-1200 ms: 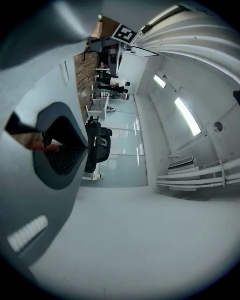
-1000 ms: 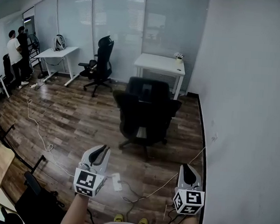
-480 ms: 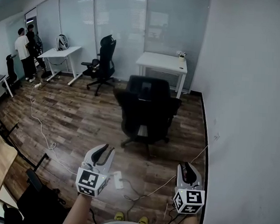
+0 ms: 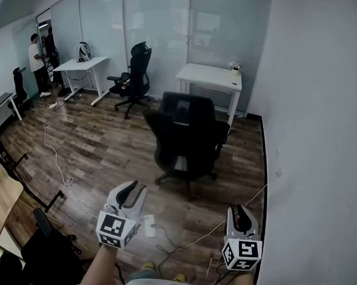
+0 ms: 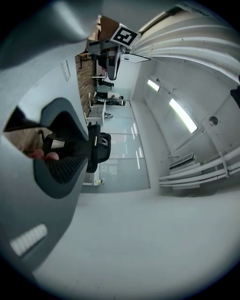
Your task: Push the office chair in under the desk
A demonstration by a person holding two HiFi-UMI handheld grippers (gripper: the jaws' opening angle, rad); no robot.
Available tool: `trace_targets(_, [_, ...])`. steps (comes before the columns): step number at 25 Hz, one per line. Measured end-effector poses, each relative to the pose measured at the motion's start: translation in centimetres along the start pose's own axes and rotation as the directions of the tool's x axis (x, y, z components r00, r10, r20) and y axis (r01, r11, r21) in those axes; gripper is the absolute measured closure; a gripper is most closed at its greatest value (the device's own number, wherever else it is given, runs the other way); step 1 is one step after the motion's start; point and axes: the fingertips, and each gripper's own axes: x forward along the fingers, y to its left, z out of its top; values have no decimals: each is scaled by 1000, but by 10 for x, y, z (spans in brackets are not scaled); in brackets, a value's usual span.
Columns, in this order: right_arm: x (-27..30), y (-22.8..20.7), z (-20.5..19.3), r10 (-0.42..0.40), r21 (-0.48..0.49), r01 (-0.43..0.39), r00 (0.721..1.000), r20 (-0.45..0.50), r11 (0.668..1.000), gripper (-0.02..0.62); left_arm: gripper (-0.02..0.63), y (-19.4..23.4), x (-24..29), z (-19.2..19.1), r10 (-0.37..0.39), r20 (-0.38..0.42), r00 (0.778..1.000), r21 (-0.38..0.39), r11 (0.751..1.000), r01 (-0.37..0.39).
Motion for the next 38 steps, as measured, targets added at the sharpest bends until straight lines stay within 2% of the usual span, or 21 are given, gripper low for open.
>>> trace_targets(7, [23, -18, 0, 10, 31, -10, 1000, 4, 999, 511, 502, -1, 26, -4, 4, -3, 1000, -5, 1000, -4])
trace_targets(14, [71, -22, 1, 6, 29, -6, 1000, 4, 1000, 512, 502, 26, 69, -16, -9, -3, 1000, -15, 1000, 9])
trace_targets(26, [209, -9, 13, -41, 26, 42, 999, -24, 999, 512, 502, 125, 176, -40, -71, -8, 997, -37, 997, 71])
trace_targets(38, [308, 23, 25, -78, -13, 78, 996, -46, 997, 512, 502, 217, 242, -64, -118, -4, 993, -78, 990, 118])
